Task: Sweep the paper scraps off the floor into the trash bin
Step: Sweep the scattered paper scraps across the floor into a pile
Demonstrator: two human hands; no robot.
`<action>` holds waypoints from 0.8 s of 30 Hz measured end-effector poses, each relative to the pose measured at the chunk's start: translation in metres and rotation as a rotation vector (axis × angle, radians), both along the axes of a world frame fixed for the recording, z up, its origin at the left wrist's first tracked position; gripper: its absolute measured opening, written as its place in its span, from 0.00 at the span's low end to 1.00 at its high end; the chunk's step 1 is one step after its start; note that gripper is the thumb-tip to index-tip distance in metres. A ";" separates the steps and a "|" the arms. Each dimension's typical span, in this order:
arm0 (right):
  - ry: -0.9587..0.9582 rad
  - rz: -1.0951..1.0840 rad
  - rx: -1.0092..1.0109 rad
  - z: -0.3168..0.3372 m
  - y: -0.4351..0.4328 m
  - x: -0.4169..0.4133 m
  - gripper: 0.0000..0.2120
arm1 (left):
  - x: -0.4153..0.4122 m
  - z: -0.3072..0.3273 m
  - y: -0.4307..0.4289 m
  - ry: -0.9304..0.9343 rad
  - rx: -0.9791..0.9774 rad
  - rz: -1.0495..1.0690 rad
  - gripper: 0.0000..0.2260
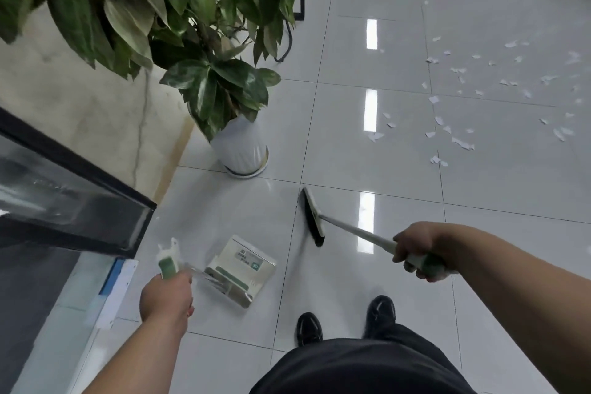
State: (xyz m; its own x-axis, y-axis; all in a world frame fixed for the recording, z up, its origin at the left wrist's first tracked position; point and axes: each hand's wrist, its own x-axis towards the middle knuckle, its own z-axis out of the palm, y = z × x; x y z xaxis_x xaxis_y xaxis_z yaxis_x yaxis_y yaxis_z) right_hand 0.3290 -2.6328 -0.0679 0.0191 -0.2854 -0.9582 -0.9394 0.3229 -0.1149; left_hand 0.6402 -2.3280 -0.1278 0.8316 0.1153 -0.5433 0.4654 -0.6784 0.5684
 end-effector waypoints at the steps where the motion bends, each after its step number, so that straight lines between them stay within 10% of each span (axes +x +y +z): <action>1: 0.014 -0.007 -0.017 -0.002 -0.011 0.000 0.17 | 0.000 0.000 -0.008 0.013 -0.008 -0.007 0.06; 7: 0.079 0.005 -0.139 -0.014 -0.081 -0.013 0.05 | -0.010 0.001 -0.064 0.043 -0.067 -0.063 0.04; 24: 0.114 0.051 -0.156 -0.053 -0.373 -0.076 0.10 | -0.072 -0.002 -0.365 0.015 0.012 -0.277 0.05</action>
State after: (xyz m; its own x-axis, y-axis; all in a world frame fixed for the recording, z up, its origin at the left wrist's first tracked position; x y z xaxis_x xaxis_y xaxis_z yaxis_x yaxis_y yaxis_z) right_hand 0.2530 -3.0060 -0.1208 -0.0693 -0.4319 -0.8992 -0.9638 0.2616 -0.0513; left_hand 0.5678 -2.6926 -0.1303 0.8242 -0.1088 -0.5558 0.2694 -0.7879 0.5538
